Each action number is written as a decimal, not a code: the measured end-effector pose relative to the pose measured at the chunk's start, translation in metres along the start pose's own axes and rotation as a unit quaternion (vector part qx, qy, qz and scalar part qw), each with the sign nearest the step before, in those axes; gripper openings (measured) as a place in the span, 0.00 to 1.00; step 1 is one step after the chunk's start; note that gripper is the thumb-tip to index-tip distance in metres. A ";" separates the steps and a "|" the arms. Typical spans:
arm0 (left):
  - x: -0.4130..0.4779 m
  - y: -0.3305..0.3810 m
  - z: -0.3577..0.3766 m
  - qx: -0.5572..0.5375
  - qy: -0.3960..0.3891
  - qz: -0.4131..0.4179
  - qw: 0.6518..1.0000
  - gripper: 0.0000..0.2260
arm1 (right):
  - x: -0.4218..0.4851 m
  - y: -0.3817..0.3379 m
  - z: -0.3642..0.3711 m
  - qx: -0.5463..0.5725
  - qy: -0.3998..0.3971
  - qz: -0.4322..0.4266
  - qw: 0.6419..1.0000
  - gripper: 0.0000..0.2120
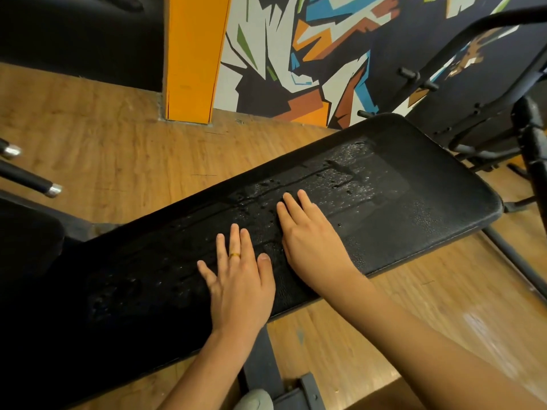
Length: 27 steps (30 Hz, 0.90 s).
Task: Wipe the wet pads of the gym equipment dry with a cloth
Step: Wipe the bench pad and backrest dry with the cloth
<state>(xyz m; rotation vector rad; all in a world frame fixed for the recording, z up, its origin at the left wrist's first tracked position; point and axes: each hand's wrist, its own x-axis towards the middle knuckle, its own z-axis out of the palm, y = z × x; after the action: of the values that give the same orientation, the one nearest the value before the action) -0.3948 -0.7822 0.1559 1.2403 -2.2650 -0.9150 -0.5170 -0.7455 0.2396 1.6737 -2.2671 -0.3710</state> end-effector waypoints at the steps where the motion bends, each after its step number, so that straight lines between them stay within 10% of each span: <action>1: 0.000 0.000 0.000 0.000 0.000 0.000 1.000 0.33 | 0.012 0.001 0.000 -0.003 -0.006 -0.005 1.000 0.27; 9: -0.001 0.001 -0.001 0.001 0.005 0.006 1.000 0.35 | 0.104 -0.001 0.000 -0.004 -0.016 0.038 0.999 0.21; 20: -0.001 -0.002 0.001 -0.002 0.000 0.006 1.000 0.32 | -0.078 -0.008 -0.012 0.039 0.023 0.021 0.999 0.31; 27: 0.000 -0.002 -0.001 0.003 0.001 0.007 1.000 0.33 | 0.008 -0.007 0.001 0.014 0.004 0.014 1.000 0.27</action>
<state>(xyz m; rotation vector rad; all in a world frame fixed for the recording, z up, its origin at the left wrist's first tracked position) -0.3932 -0.7832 0.1553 1.2257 -2.2751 -0.9021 -0.5129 -0.7553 0.2369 1.6529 -2.2973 -0.3284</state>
